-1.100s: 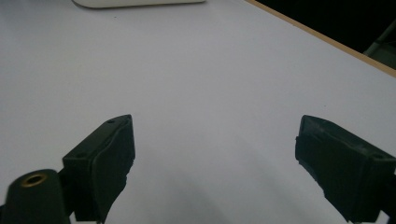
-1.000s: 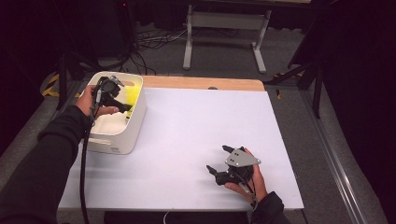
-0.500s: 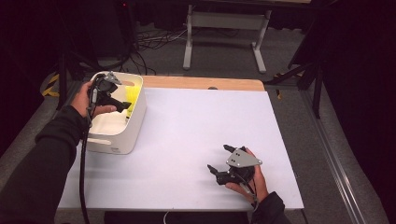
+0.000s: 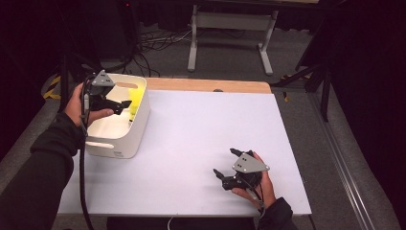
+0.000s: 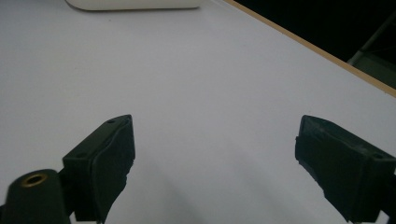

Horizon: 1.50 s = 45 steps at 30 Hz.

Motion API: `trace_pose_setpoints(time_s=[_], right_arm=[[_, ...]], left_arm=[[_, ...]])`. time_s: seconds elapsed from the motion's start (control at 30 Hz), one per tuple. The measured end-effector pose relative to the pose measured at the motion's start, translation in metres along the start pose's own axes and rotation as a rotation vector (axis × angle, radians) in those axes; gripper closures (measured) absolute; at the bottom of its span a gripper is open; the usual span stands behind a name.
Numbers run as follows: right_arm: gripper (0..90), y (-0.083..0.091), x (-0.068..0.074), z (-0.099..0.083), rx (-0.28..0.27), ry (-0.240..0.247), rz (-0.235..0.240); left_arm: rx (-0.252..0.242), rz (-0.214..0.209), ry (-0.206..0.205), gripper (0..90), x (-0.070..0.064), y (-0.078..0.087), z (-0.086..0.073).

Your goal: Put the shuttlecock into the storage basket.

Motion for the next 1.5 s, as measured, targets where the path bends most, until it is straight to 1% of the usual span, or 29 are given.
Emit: trace_pose_setpoints(time_s=[0.07, 0.1, 0.13, 0.17, 0.27, 0.3, 0.37, 0.43, 0.57, 0.67, 0.8, 0.93, 0.97, 1.03, 1.1, 1.13, 1.2, 1.23, 1.27, 1.33, 1.37, 1.47, 1.5], right_arm=[[13.1, 0.0, 0.0, 0.0, -0.001, 0.0, -0.001], [13.1, 0.0, 0.0, 0.0, 0.0, -0.001, -0.001], [13.0, 0.0, 0.0, 0.0, 0.0, 0.0, -0.002], [13.1, 0.0, 0.0, 0.0, 0.001, 0.001, -0.002], [13.1, 0.0, 0.0, 0.0, 0.002, 0.002, -0.002], [13.1, 0.0, 0.001, 0.0, 0.002, 0.003, -0.002], [13.1, 0.0, 0.001, 0.0, 0.0, 0.0, 0.0], [13.1, 0.001, 0.001, 0.0, -0.001, 0.0, 0.001], [13.1, 0.001, 0.001, 0.0, -0.004, 0.0, -0.004], [13.1, 0.002, 0.0, 0.001, -0.006, -0.002, -0.008], [13.1, 0.002, 0.0, 0.0, -0.006, -0.005, -0.009], [13.1, 0.002, 0.0, 0.001, -0.006, -0.004, -0.005], [13.1, 0.002, 0.0, 0.001, -0.005, -0.004, -0.005], [13.1, 0.002, 0.0, 0.0, -0.007, -0.004, -0.007], [13.1, 0.002, 0.0, 0.0, -0.006, -0.005, -0.009], [13.1, 0.002, 0.0, 0.0, -0.007, -0.007, -0.008], [13.1, 0.003, 0.0, 0.0, -0.007, -0.006, -0.01], [13.0, 0.003, 0.0, 0.001, -0.01, -0.008, -0.008], [13.1, 0.003, 0.0, 0.001, -0.009, -0.007, -0.009], [13.1, 0.003, 0.0, 0.001, -0.011, -0.008, -0.009], [13.0, 0.003, 0.0, 0.001, -0.01, -0.007, -0.009], [13.1, 0.003, 0.0, 0.001, -0.01, -0.008, -0.009], [13.1, 0.003, 0.0, 0.001, -0.01, -0.007, -0.01]], left_arm=[[-0.032, 0.006, -0.009, 12.9, -0.003, 0.006, -0.001], [-0.038, 0.011, -0.012, 12.5, -0.005, 0.008, -0.001], [-0.058, 0.011, -0.015, 12.0, -0.006, 0.011, -0.001], [-0.072, 0.0, -0.01, 12.2, -0.007, 0.012, -0.001], [-0.099, 0.002, -0.022, 11.9, -0.013, 0.017, -0.002], [-0.109, -0.004, -0.023, 12.0, -0.015, 0.018, -0.003], [-0.131, -0.018, -0.015, 11.9, -0.018, 0.021, -0.004], [-0.136, -0.018, -0.024, 11.6, -0.021, 0.022, -0.005], [-0.164, -0.019, -0.027, 11.5, -0.026, 0.026, -0.007], [-0.192, -0.032, -0.021, 11.2, -0.029, 0.03, -0.008], [-0.215, -0.045, -0.021, 11.2, -0.033, 0.033, -0.009], [-0.223, -0.043, -0.032, 11.2, -0.038, 0.036, -0.009], [-0.228, -0.037, -0.038, 11.2, -0.038, 0.036, -0.009], [-0.241, -0.046, -0.034, 11.2, -0.041, 0.038, -0.01], [-0.251, -0.04, -0.036, 11.2, -0.043, 0.04, -0.011], [-0.253, -0.045, -0.036, 11.2, -0.044, 0.04, -0.011], [-0.26, -0.037, -0.049, 11.0, -0.047, 0.042, -0.012], [-0.265, -0.04, -0.047, 11.0, -0.048, 0.042, -0.012], [-0.264, -0.025, -0.062, 11.0, -0.049, 0.043, -0.012], [-0.275, -0.026, -0.067, 10.3, -0.051, 0.044, -0.013], [-0.28, -0.031, -0.062, 10.3, -0.052, 0.045, -0.013], [-0.29, -0.032, -0.068, 9.5, -0.056, 0.047, -0.014], [-0.291, -0.039, -0.068, 9.5, -0.057, 0.047, -0.014]])
Point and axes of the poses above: each handheld gripper's, and its own axes: y roughly backward along the jaws, z roughly out of its top, x roughly to its left, the point moved 3 cm from there along -y, roughly forward along the jaws, and after that the axes turned 11 degrees about x, right-handed, at the moved point
